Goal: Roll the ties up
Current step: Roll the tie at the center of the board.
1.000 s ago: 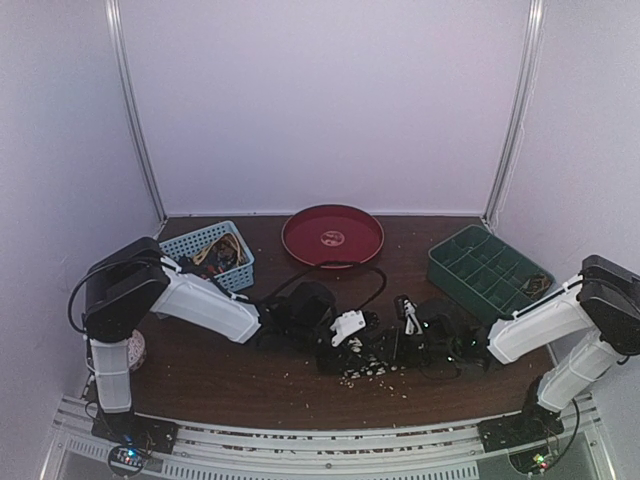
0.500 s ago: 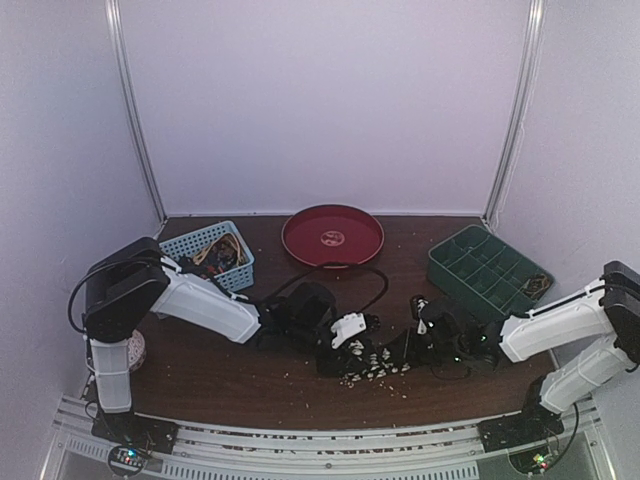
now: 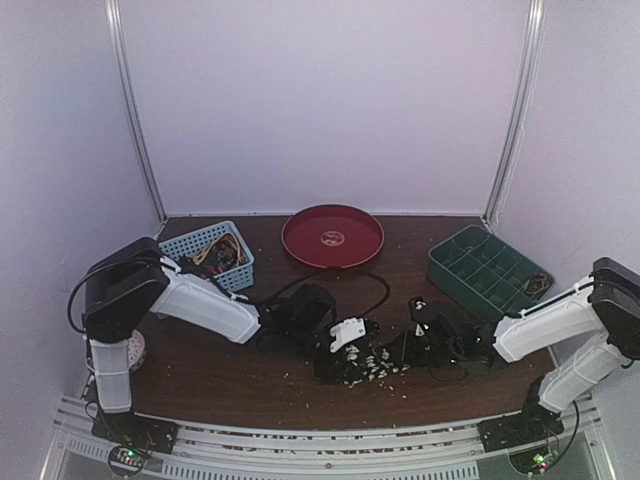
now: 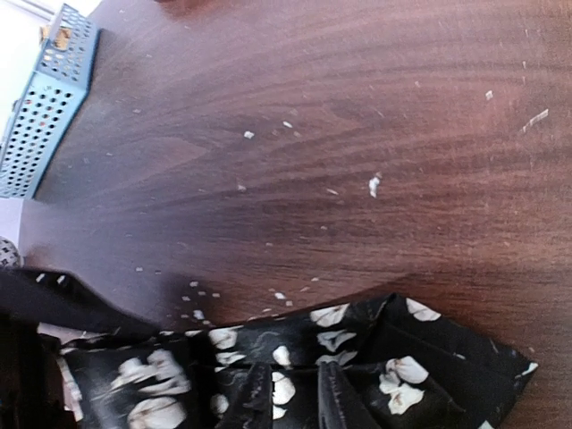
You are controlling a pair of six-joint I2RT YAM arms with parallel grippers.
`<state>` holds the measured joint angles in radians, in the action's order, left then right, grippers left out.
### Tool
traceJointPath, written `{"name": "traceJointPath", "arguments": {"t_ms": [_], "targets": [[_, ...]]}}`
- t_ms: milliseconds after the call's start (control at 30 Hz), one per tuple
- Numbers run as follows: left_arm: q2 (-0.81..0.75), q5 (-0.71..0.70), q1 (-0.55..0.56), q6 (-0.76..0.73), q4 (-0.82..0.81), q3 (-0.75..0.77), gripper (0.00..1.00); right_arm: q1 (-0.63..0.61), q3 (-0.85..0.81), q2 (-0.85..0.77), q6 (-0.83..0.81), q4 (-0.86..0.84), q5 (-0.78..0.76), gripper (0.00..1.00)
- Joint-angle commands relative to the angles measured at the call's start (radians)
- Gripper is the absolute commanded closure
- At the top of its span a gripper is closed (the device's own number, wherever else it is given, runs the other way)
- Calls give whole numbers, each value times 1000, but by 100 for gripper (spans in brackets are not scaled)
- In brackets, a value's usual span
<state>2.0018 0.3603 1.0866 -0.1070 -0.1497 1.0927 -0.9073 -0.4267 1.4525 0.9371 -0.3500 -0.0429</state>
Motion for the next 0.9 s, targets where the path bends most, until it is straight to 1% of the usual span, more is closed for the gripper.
{"name": "traceJointPath", "arguments": {"t_ms": [0, 167, 267, 400, 633, 867], "targets": [[-52, -32, 4, 5, -16, -2, 24, 2, 4, -81, -29, 20, 21, 79], [-31, -52, 5, 53, -26, 21, 18, -5, 11, -113, -22, 9, 37, 78], [-16, -63, 16, 67, -7, 43, 17, -5, 16, -121, -18, 8, 35, 78], [8, -92, 33, 83, 44, 92, 16, -6, 28, -136, -17, 5, 21, 77], [28, -108, 46, 99, 98, 142, 15, -8, 55, -112, 20, -129, 139, 80], [53, -131, 47, 113, 153, 173, 17, -18, 63, -82, 33, -163, 150, 80]]}}
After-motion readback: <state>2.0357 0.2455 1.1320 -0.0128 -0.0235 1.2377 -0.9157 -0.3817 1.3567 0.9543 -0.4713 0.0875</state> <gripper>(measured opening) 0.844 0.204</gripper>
